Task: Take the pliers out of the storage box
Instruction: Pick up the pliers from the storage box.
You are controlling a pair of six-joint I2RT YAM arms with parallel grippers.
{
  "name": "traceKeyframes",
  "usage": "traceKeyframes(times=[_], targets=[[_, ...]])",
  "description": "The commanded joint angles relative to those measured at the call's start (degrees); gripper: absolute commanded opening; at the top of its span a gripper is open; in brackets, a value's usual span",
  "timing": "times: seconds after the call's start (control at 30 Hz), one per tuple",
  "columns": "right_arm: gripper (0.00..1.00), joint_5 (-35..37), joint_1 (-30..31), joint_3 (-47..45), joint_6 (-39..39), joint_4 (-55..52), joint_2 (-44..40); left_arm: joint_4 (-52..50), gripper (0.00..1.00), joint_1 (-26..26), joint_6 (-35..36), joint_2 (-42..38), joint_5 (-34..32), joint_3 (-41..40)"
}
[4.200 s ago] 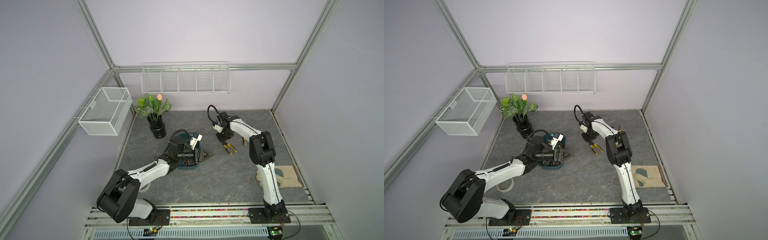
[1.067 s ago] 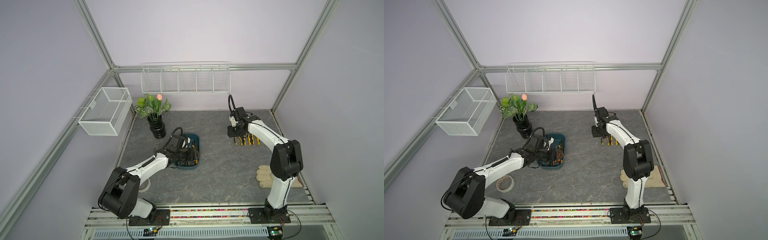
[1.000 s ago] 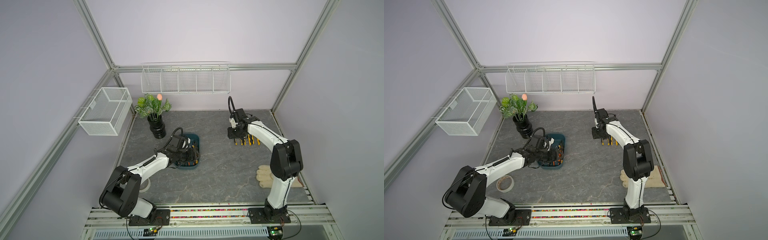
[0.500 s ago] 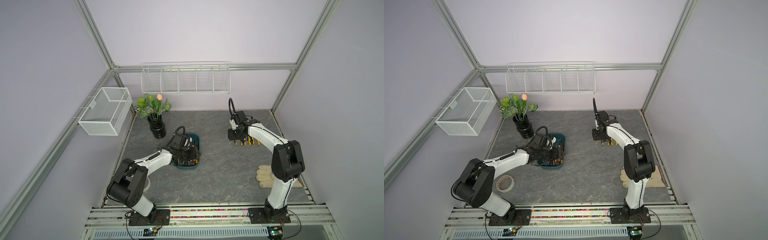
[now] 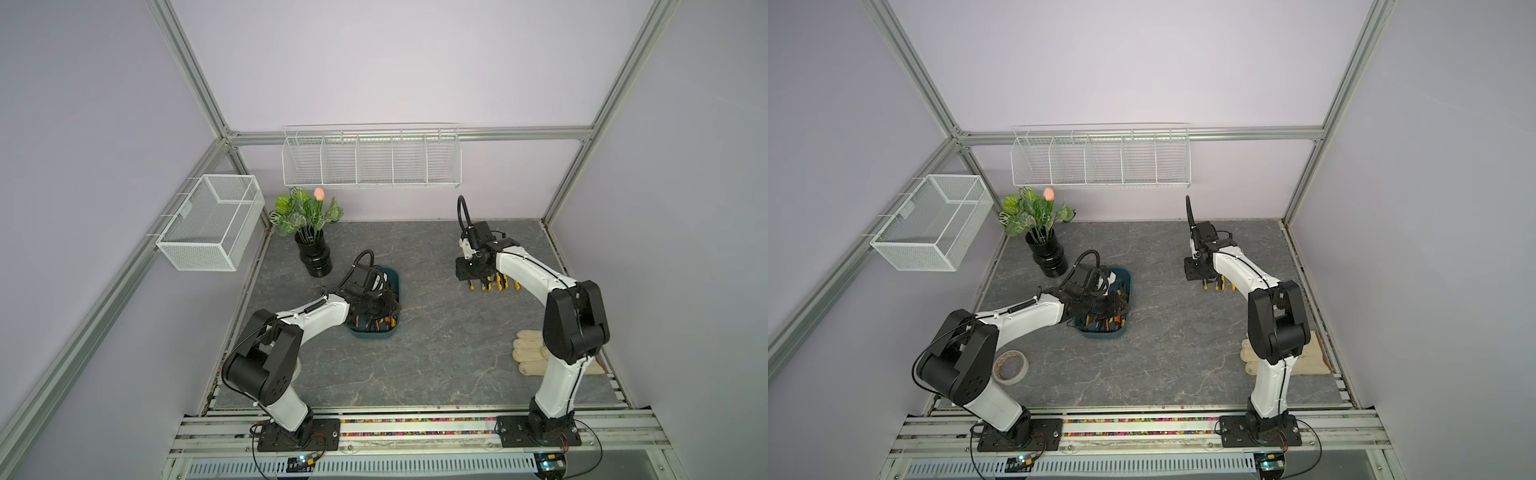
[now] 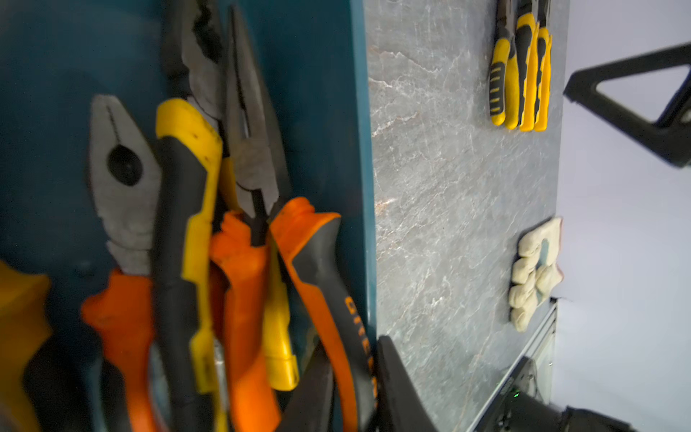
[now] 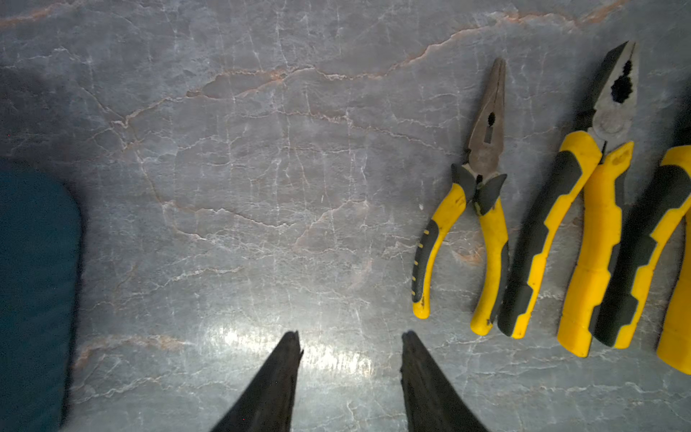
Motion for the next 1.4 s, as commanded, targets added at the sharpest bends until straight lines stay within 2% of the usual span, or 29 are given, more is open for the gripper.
traceKeyframes(times=[0.0,0.07,0.43,0.6,0.7,0.8,0.93,1.0,1.1,1.2,1.23,1.27,1.33,1.37], targets=[[0.47,-0.47,0.24,-1.44,0.39,0.65,-0.02,0.35,0.08,-0.25,1.03,0.48,0.06,1.68],[0.47,-0.57,0.24,-1.36,0.34,0.69,-0.05,0.01,0.0,-0.25,1.11,0.02,-0.16,1.76],[0.46,-0.44,1.24,-1.36,0.34,0.53,-0.16,-5.85,0.0,2.64,4.61,-9.55,-3.85,0.56],[0.46,-0.35,1.68,-1.26,0.41,0.41,-0.31,-0.03,0.0,3.77,4.45,-14.72,3.08,-2.03],[0.46,-0.9,1.96,-1.77,0.38,0.93,-1.17,10.94,0.0,4.25,0.74,-17.32,12.0,-5.53],[0.46,-4.04,2.02,-3.21,0.56,2.51,-3.35,25.73,0.0,4.98,-6.68,-18.5,18.91,-9.4],[0.49,-12.84,2.04,-7.42,0.62,8.18,-8.41,45.67,0.0,5.07,-17.88,-16.32,25.5,-11.72],[0.56,-18.39,2.05,-9.68,0.73,11.39,-11.04,54.19,0.0,5.1,-22.91,-14.9,27.06,-12.46],[0.71,-29.3,1.96,-13.74,1.97,18.71,-14.89,68.19,0.0,5.12,-32.13,-12.41,28.43,-13.87],[0.73,-39.82,1.87,-17.83,6.64,28.39,-17.65,81.39,0.0,5.11,-40.17,-9.14,28.71,-14.6],[0.83,-41.86,1.84,-18.95,8.73,31.62,-18.35,85.88,0.0,5.12,-43.25,-7.81,28.71,-14.65],[0.97,-43.24,1.8,-20.14,10.86,34.78,-18.96,90.64,0.0,5.1,-46.63,-6.41,28.73,-14.56],[0.97,-46.8,1.7,-21.88,14.43,40.98,-19.89,92.52,0.0,4.98,-48.29,-4.84,28.85,-14.12],[0.9,-48.07,1.61,-22.48,16.42,43.69,-20.16,92.52,0.0,4.99,-48.2,-4.73,28.89,-14.25]])
